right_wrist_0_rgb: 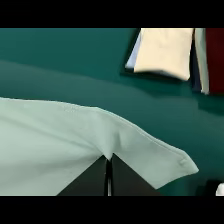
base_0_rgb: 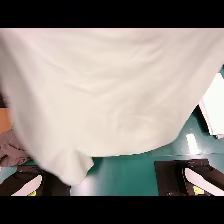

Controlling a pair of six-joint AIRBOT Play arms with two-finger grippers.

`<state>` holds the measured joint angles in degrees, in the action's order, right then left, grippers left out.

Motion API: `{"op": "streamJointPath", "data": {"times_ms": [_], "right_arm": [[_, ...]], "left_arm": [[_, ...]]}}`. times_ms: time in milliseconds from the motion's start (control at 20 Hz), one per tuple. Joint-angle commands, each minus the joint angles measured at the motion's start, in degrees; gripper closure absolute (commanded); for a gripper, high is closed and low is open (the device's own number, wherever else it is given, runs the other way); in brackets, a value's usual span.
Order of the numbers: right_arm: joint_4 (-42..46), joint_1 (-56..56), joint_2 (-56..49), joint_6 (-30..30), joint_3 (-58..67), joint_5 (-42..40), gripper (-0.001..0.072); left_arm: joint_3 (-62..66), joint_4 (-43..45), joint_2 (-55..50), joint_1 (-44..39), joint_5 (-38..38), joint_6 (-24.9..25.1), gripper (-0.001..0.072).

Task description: Fold the shirts.

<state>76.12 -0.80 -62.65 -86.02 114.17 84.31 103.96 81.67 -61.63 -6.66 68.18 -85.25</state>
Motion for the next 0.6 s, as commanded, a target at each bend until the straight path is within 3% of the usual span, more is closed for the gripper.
{"op": "streamJointPath", "data": {"times_ms": [0, 300, 350, 400, 450, 550], "right_arm": [[0.15, 0.02, -8.96, 0.20, -7.19, 1.03, 0.0697], [-0.24, 0.02, -23.89, 0.57, -17.33, -9.68, 0.0692], [-1.40, 0.02, -25.31, 0.59, -17.33, -9.90, 0.0637], [-2.32, -0.09, -26.25, 0.59, -17.31, -10.73, 0.0397], [-3.02, -0.74, -26.71, 0.59, -17.25, -11.91, 0.0234], [-4.35, -1.95, -26.12, 0.59, -17.25, -12.81, 0.0242]], "left_arm": [[-9.70, -4.61, -12.52, 0.02, -1.75, -0.20, 0.0680], [-13.14, -4.55, -28.22, 0.04, -4.11, -0.24, 0.0678], [-13.11, -4.48, -28.35, 0.04, -4.22, 0.02, 0.0531], [-13.05, -4.00, -28.06, 0.04, -4.17, 0.24, 0.0228], [-12.63, -2.91, -27.71, 0.04, -3.41, 0.24, 0.0167], [-12.07, -0.66, -26.51, 0.11, 0.26, 0.26, 0.0167]]}}
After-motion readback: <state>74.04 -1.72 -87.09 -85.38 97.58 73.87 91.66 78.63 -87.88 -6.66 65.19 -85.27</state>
